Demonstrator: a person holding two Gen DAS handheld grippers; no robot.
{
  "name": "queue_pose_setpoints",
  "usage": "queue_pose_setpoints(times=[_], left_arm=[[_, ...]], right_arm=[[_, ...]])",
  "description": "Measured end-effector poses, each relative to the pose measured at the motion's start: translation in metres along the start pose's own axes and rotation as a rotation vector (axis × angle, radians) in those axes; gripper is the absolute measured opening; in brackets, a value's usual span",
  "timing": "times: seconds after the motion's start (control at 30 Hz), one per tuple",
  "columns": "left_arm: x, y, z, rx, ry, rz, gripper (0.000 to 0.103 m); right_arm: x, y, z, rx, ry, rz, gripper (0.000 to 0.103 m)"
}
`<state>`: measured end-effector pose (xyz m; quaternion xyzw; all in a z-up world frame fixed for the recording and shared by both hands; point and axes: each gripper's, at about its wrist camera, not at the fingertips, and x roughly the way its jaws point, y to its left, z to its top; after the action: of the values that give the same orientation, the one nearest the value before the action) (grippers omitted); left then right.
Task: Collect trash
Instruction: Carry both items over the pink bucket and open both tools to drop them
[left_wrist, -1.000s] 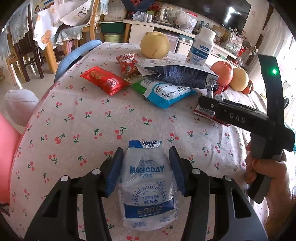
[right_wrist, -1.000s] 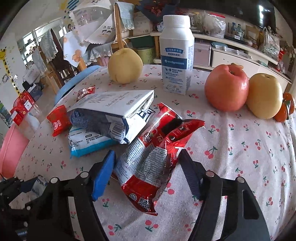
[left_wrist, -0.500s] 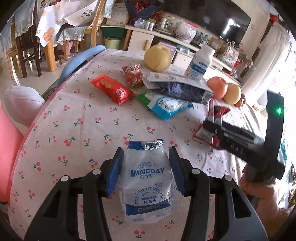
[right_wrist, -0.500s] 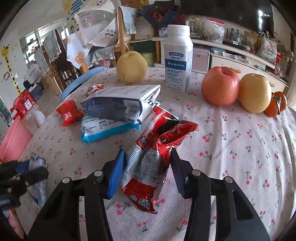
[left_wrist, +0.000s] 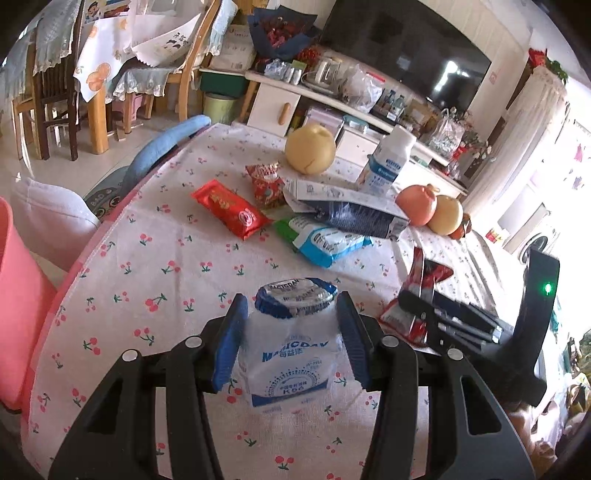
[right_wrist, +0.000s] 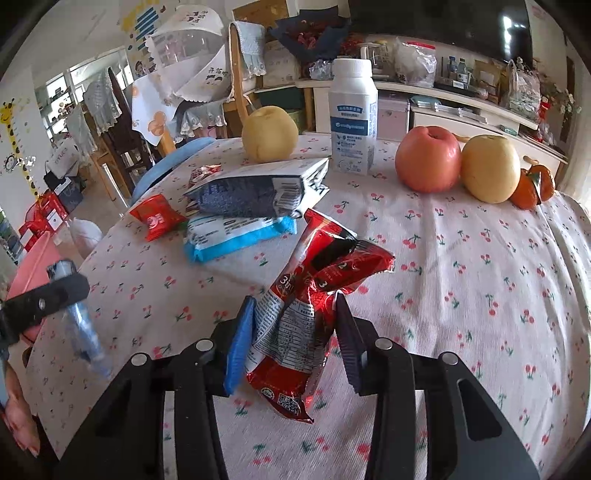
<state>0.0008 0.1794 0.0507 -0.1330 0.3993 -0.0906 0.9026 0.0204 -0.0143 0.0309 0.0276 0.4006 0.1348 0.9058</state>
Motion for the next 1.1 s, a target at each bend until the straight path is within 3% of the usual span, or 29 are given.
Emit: queue_pose_setpoints(times=[0.6,1.1], left_arm=[[-0.041,0.031,0.010,-0.057,-0.098,-0.045,0.051],[-0.106,0.105,0.024,-0.193,-0.244,-0.004,0.051]], right_arm=[[-0.048,0.059,-0.021,-0.021,-0.041,0.060,0.043],[-0.065,0.156,0.008,-0.132,-0.082,0.196,0.044]])
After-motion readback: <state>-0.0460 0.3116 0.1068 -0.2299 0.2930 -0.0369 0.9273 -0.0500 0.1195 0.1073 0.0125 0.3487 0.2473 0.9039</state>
